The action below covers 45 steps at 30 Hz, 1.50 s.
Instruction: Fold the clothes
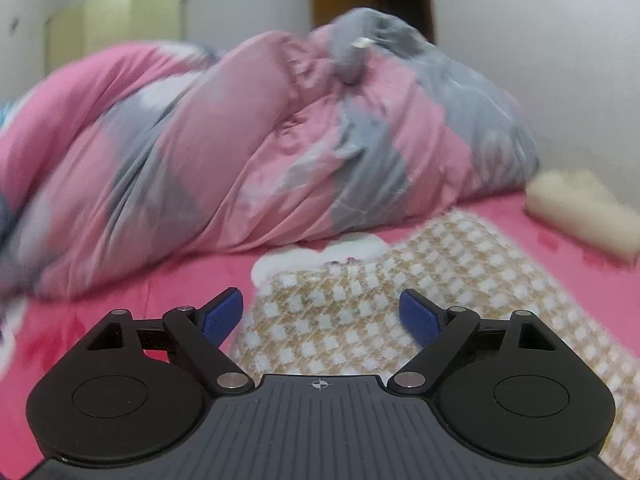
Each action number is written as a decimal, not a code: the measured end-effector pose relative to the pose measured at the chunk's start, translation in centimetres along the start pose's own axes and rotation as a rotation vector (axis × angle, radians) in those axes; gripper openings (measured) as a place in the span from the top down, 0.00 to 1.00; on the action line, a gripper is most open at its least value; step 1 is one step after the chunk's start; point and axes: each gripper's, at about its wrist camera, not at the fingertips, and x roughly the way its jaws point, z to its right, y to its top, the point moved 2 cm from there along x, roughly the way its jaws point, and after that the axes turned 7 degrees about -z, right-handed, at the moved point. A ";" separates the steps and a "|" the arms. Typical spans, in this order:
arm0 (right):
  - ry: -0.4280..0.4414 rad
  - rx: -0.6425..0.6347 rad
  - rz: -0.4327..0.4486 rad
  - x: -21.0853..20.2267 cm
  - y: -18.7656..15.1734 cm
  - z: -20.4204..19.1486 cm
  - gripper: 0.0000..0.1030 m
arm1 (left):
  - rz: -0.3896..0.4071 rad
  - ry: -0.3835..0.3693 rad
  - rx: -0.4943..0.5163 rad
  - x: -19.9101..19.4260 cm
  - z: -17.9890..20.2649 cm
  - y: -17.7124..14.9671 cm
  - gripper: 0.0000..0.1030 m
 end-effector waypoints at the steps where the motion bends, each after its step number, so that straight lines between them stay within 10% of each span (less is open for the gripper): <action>1: 0.001 0.011 0.001 -0.2 -0.1 0.2 0.89 | -0.002 0.003 0.036 0.0 0.7 0.1 0.16; 19: -0.019 0.183 0.018 -3.2 -3.0 3.6 0.90 | -0.014 0.123 0.540 1.1 11.1 -1.1 0.16; 45: -0.088 0.197 0.115 -5.1 -4.6 3.1 0.90 | 0.021 0.065 0.584 1.3 12.7 -2.0 0.17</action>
